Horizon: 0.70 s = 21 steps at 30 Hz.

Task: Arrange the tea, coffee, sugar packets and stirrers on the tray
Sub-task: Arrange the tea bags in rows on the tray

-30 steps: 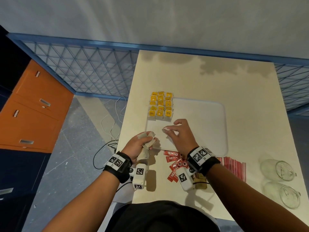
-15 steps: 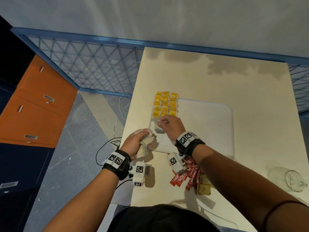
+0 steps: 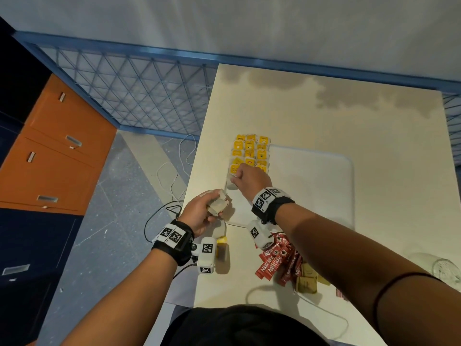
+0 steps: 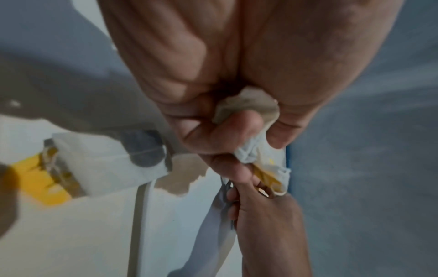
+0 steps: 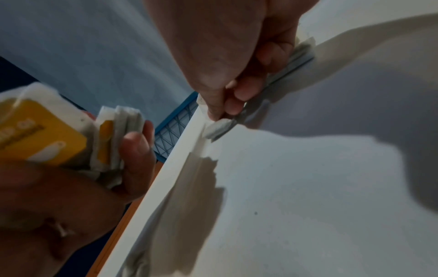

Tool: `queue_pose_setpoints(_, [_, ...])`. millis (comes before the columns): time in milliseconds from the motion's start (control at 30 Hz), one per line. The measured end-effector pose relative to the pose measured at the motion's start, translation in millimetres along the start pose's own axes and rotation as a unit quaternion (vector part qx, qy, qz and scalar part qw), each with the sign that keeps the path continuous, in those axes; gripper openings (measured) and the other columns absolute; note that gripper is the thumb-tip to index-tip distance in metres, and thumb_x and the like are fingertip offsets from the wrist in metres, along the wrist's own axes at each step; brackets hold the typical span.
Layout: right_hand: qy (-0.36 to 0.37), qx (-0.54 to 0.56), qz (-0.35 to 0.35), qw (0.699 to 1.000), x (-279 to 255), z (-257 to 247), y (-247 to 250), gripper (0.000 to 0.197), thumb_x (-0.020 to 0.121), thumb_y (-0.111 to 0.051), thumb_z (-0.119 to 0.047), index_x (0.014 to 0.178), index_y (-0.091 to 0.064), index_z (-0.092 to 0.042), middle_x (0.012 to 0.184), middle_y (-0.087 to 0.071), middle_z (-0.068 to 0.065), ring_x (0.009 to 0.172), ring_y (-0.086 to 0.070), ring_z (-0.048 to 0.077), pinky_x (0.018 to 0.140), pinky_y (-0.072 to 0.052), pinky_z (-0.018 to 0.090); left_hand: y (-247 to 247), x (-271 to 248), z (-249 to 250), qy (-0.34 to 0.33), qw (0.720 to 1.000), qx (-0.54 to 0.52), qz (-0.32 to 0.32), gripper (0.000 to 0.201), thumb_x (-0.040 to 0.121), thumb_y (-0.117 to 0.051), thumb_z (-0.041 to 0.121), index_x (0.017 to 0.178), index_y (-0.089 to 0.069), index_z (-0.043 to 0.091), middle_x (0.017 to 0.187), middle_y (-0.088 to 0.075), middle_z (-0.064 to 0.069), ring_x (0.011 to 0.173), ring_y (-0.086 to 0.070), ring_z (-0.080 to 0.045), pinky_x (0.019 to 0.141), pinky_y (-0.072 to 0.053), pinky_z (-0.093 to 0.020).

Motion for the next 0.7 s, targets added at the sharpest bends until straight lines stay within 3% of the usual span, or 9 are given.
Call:
queue_pose_setpoints(100, [-0.018,0.023,0.006,1.0,-4.7,2.3,2.4,0.024,0.095,-0.062,-0.045,0.094,-0.052,-0.023,0.083,-0.064,-0.002,0.077,-0.062,0.025,0.069,-0.053,0.038,-3.4,-3.4,1.2,-0.003,1.0,0.004,-0.001,0.023,0.1,-0.046,0.006,0.108,-0.067,0.007,0.092,-0.073,-0.014,0.061,-0.059,-0.022,0.04,-0.036,-0.02])
queue_pose_setpoints(200, [-0.016,0.07,0.011,0.997,-12.8,0.6,6.4,0.027,0.094,-0.061,-0.048,0.102,-0.049,-0.026,0.077,-0.061,-0.005,0.069,-0.059,0.017,0.062,-0.045,0.034,-4.0,-1.3,-1.0,-0.014,0.999,0.019,-0.026,0.024,0.099,-0.049,0.004,0.117,-0.064,0.0,0.111,-0.069,-0.025,0.091,-0.069,-0.032,0.047,-0.048,-0.023])
queue_pose_setpoints(267, [0.016,0.107,0.004,0.994,-21.6,-5.4,7.7,0.024,0.096,-0.06,-0.047,0.103,-0.051,-0.026,0.07,-0.063,-0.004,0.067,-0.059,0.017,0.06,-0.042,0.033,-4.2,-1.1,-0.5,-0.021,0.999,0.03,-0.028,0.026,0.101,-0.051,0.006,0.123,-0.062,0.0,0.121,-0.067,-0.026,0.099,-0.068,-0.032,0.052,-0.053,-0.024])
queue_pose_setpoints(400, [0.06,0.187,0.009,0.98,-45.8,-8.2,15.8,0.018,0.098,-0.06,-0.04,0.086,-0.062,-0.027,0.078,-0.066,-0.008,0.075,-0.062,0.011,0.07,-0.051,0.033,-7.0,-1.3,4.0,-0.031,0.999,0.023,-0.031,0.024,0.102,-0.051,0.006,0.124,-0.061,0.004,0.114,-0.07,-0.02,0.087,-0.074,-0.023,0.058,-0.057,-0.022])
queue_pose_setpoints(467, [0.104,0.19,0.007,0.976,-57.9,-10.3,19.0,0.011,0.1,-0.058,-0.029,0.095,-0.067,-0.027,0.091,-0.069,-0.009,0.085,-0.063,0.009,0.078,-0.051,0.031,-7.8,-0.9,5.3,-0.036,0.999,0.016,-0.027,0.02,0.102,-0.051,0.004,0.119,-0.061,0.006,0.103,-0.071,-0.016,0.078,-0.074,-0.021,0.055,-0.056,-0.021])
queue_pose_setpoints(567, [0.176,0.16,-0.009,0.971,-74.9,-14.5,18.2,0.025,0.099,-0.056,-0.01,0.117,-0.068,-0.023,0.106,-0.065,-0.007,0.088,-0.059,0.0,0.081,-0.049,0.023,-9.4,0.0,5.4,-0.042,0.999,0.022,-0.019,0.018,0.101,-0.052,0.004,0.111,-0.065,0.013,0.089,-0.072,-0.007,0.069,-0.071,-0.015,0.055,-0.054,-0.021])
queue_pose_setpoints(633, [0.193,0.14,-0.019,0.971,-84.0,-14.9,15.7,0.032,0.095,-0.059,-0.009,0.12,-0.067,-0.027,0.103,-0.057,-0.008,0.082,-0.052,-0.007,0.078,-0.045,0.021,-11.9,0.3,3.4,-0.039,0.998,0.032,-0.025,0.019,0.102,-0.052,0.006,0.113,-0.066,0.012,0.086,-0.07,-0.007,0.066,-0.067,-0.014,0.054,-0.053,-0.021])
queue_pose_setpoints(700, [0.191,0.125,-0.025,0.973,-88.8,-13.2,12.4,0.027,0.096,-0.06,-0.018,0.119,-0.068,-0.03,0.102,-0.055,-0.006,0.076,-0.049,-0.005,0.075,-0.045,0.025,-14.9,0.1,2.1,-0.034,0.998,0.042,-0.036,0.021,0.102,-0.052,0.008,0.118,-0.065,0.008,0.086,-0.068,-0.01,0.063,-0.06,-0.017,0.051,-0.05,-0.02])
Point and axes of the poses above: each hand's wrist, its own x-axis towards the middle knuckle, its own y-axis out of the back of the hand, z = x × y, the point moved 8 cm from there along x, towards the middle knuckle
